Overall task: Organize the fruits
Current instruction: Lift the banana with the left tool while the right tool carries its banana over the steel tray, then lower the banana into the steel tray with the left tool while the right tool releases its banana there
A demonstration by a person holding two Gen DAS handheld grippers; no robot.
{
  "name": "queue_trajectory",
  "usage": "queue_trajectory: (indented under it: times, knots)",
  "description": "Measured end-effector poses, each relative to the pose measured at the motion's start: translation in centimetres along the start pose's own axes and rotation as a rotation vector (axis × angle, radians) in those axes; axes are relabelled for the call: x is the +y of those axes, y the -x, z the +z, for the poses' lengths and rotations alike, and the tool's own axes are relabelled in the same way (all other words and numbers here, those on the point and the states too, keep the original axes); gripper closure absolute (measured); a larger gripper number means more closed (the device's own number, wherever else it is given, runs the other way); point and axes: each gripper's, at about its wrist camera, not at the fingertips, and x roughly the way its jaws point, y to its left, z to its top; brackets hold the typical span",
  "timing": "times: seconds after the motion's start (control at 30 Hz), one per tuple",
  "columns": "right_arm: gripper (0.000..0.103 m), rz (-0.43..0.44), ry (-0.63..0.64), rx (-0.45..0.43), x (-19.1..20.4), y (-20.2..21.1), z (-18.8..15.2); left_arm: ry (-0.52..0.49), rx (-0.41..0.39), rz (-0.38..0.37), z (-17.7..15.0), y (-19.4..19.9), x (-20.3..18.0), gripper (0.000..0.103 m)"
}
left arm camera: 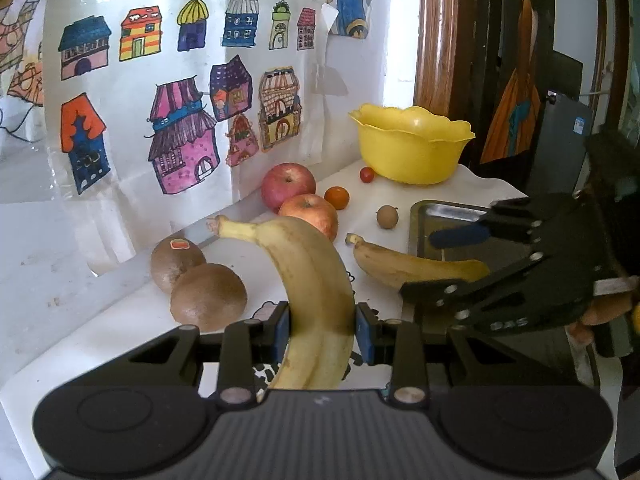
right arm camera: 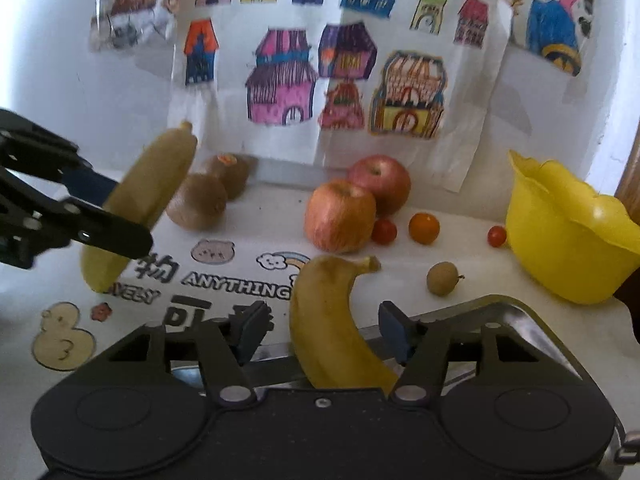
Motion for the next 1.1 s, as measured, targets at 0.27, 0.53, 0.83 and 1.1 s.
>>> queue_trajectory:
  times: [0.27, 0.53, 0.83, 1.1]
  knots:
    - [0.063, -0.012, 0.015, -0.013, 0.3, 0.2, 0.2, -0.012, 0.014, 0.006, 0.3, -0.4, -0.9, 0.066]
    - [0.066, -0.035, -0.051, -0.142, -1.3, 6.4, 1.8, -0.032, -0.016, -0.013, 1.4, 0.1, -2.4, 0.066]
    - [0.066, -0.104, -0.137, -0.212, -3.5, 13.2, 1.7, -0.118, -0.106, -0.050, 4.2, 1.6, -6.2, 0.066]
    - [0.066, -0.138, -0.272, -0.148, -7.1, 13.7, 1.3, -0.292, -0.123, -0.158, 4.4, 0.3, -12.3, 0.066]
